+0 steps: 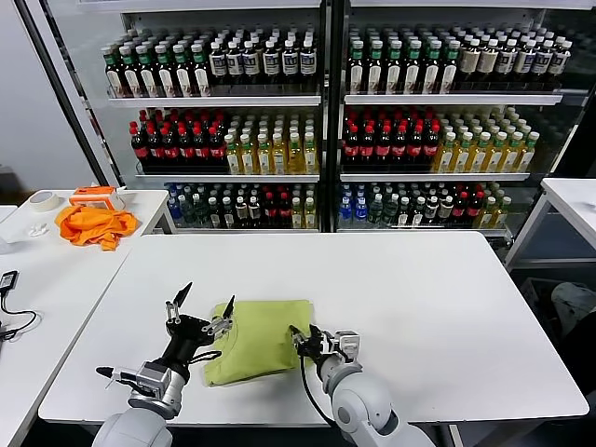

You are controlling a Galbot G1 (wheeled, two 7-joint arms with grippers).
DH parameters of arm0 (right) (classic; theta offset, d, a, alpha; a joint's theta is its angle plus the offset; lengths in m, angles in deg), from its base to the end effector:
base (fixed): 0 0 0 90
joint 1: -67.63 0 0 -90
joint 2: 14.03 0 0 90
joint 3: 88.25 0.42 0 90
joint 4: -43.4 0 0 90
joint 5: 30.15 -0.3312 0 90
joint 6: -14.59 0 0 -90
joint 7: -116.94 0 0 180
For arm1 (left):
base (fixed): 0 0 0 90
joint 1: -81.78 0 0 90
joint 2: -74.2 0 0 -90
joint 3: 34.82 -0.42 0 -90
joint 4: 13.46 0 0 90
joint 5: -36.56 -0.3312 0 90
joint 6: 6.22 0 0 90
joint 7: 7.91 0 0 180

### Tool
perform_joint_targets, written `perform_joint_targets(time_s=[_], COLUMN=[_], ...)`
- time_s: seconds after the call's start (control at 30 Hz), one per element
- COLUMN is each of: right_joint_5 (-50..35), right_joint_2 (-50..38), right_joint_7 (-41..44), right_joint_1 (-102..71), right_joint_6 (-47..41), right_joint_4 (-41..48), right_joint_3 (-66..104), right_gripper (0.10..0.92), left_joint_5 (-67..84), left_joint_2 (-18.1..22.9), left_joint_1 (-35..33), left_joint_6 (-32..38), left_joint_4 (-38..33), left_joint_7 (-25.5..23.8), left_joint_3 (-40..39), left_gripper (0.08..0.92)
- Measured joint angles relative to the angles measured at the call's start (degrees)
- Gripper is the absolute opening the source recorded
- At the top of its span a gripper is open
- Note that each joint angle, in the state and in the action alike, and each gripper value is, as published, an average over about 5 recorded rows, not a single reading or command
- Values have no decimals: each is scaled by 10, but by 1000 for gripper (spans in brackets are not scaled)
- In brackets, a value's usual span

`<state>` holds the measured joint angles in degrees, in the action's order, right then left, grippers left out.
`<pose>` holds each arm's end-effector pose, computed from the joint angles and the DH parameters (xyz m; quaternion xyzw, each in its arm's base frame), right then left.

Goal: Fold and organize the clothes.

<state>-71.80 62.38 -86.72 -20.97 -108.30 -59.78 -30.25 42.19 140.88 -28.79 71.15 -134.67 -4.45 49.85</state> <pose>0.2826 0.0852 -0.3682 0.1707 -0.9311 -0.1036 0.3051 0.1803 0.0742 -0.3224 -0.0899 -0.9872 -0.1286 0.0297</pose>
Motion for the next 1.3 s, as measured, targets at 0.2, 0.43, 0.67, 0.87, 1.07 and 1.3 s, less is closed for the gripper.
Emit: perform_joint_targets(time_s=[0.2,0.43,0.67,0.87,1.07,1.3], right_joint_5=[11,54,83,96,107,123], right_joint_2=[6,-2,-28,-63,-86,-93], right_joint_7=[4,19,36,49,59,72], right_joint_1=[2,2,-10,-37,-65,-82], right_joint_6=[5,19,18,16,20,28], right_joint_4=[7,-8,-52,-86,-101,-96], right_joint_3=[1,17,56,98,137,159], right_gripper=[230,137,137,137,137,138], left_joint_5=[3,5,3,-3,-8,-14], left_joint_2=[-5,-9,-1,6,9,14], left_joint_1=[-2,-1,7,12,10,9], left_joint_6=[1,5,8,12,17,24], left_joint_4=[-3,0,10,21,27,31], left_joint_7=[2,2,0,-3,-5,-9], left_joint_3=[2,8,-1,-9,-12,-13], left_gripper=[823,823,823,823,823,823])
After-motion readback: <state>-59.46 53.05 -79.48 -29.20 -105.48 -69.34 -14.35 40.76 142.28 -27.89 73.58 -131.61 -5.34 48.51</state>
